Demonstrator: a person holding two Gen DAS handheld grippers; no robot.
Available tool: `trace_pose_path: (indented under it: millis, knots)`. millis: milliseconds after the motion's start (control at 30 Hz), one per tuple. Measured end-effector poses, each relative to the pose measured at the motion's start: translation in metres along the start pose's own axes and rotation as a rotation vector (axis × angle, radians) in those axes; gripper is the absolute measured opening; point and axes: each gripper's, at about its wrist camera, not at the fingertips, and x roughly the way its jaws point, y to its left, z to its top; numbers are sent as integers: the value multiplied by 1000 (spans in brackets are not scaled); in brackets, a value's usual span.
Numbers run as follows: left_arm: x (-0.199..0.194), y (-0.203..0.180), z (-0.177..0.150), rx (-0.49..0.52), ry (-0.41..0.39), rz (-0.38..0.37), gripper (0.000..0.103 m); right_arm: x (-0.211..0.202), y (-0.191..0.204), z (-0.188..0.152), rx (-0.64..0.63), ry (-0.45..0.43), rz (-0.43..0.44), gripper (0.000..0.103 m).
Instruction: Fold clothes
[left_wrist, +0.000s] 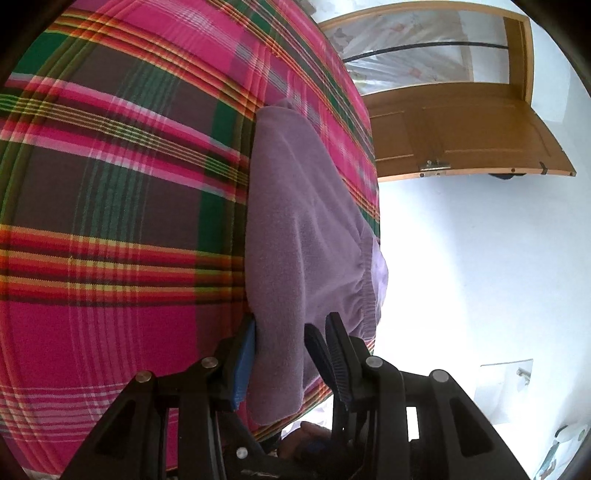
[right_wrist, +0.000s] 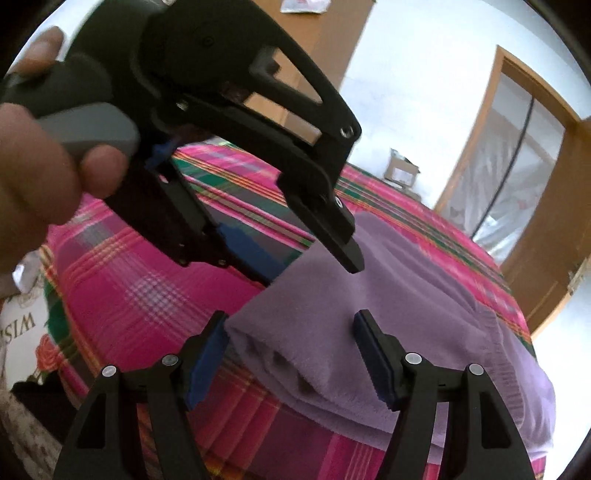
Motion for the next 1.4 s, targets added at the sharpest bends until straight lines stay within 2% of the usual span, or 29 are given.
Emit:
trace_pose_path:
  millis: [167,233,267,400,500,600,800,1000,1267,1400]
  knots:
    - [-8,6,2,9,1,5,39,5,-8,2,28,3,-28,61]
    - [-10,7,4,7,-5,3,41,10,-14,3,37,5,-31,52]
    - [-11,8,6,4,-10,0,44,10,-15,3,37,5,-33,43]
    - [-13,11,16,-6,-31,1,44,5,-15,-2,32,-5,-50,22]
    - [-18,13,25,-20,-72,10,44,2,-18,-1,32,-22,-64,15]
    - [-16,10,37,-1,-80,35,44,-1,-24,1,65,-37,-51,13]
    - [4,5,60,2,-21,42,44,-16,-24,5,98,-59,-30,12]
    - [22,2,86,-13,4,23,44,-25,-27,4,120,-66,-15,12]
    - [20,10,105,2,20,4,18,-21,-29,5,134,-51,-6,12]
    - [20,10,95,18,1,1,13,-20,-21,9,125,-42,-3,11]
